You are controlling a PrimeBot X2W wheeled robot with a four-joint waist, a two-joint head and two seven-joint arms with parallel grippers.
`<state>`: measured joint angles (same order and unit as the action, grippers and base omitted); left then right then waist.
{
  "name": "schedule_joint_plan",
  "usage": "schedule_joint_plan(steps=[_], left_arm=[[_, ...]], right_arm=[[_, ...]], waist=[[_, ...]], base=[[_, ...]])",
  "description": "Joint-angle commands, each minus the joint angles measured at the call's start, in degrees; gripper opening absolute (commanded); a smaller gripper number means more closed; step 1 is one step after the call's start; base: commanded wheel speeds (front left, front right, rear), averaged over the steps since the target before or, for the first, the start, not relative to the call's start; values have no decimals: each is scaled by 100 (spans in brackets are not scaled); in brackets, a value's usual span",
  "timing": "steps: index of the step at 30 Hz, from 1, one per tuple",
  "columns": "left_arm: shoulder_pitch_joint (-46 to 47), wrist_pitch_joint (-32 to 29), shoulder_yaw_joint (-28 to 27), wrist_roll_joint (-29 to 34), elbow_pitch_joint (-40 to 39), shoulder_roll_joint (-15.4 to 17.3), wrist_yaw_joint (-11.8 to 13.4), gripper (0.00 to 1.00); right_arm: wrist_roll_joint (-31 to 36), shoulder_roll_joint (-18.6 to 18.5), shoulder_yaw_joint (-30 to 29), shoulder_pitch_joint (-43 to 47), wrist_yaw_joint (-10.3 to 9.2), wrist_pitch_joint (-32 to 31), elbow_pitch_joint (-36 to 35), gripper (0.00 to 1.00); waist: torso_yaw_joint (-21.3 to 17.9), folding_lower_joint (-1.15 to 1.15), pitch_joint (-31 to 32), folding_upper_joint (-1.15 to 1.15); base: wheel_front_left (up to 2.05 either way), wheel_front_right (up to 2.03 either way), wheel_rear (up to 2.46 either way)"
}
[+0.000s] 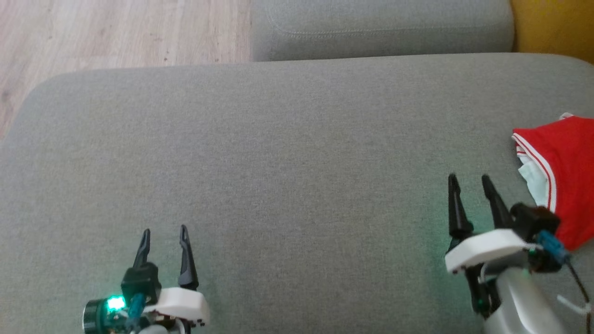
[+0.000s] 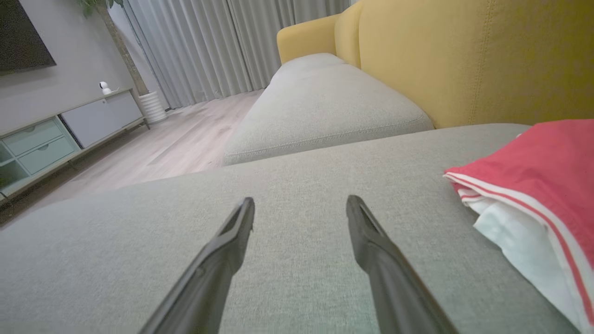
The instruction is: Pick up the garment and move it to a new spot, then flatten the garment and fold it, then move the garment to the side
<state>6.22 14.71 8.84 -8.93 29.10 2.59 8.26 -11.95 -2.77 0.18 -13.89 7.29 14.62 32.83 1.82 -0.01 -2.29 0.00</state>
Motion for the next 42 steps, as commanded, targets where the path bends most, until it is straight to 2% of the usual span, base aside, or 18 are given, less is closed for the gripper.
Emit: schedule_joint_plan(steps=[1,10,17,18,23,42], left_arm=[[78,29,-262,15,-248,29,-8,100],[-55,29,-480,-6,-312,29,-60,100],[-49,29,-530,-152,-350,29,-325,100],[-219,-2,-339,-161,-173,-1,-338,0],[-327,-17,-340,-196,100,-11,-345,0],[-278,-353,-528,-1506,-158,-4,-542,0]], right_arm=[[-39,-11,209,-7,20,38,-176,100],[-160,-11,415,144,20,38,-224,100],[-172,-11,394,115,20,38,-294,100],[-168,0,273,291,0,-1,-100,0],[-195,13,277,437,0,-14,190,0],[-1455,9,126,494,3,-350,-147,0]], waist=[[-5,1,42,0],[-133,1,156,0],[-201,1,178,0],[-202,1,179,0],[-205,1,180,0],[-201,1,185,0]], base=[[0,0,0],[0,0,0],[0,0,0],[0,0,0],[0,0,0],[0,0,0]])
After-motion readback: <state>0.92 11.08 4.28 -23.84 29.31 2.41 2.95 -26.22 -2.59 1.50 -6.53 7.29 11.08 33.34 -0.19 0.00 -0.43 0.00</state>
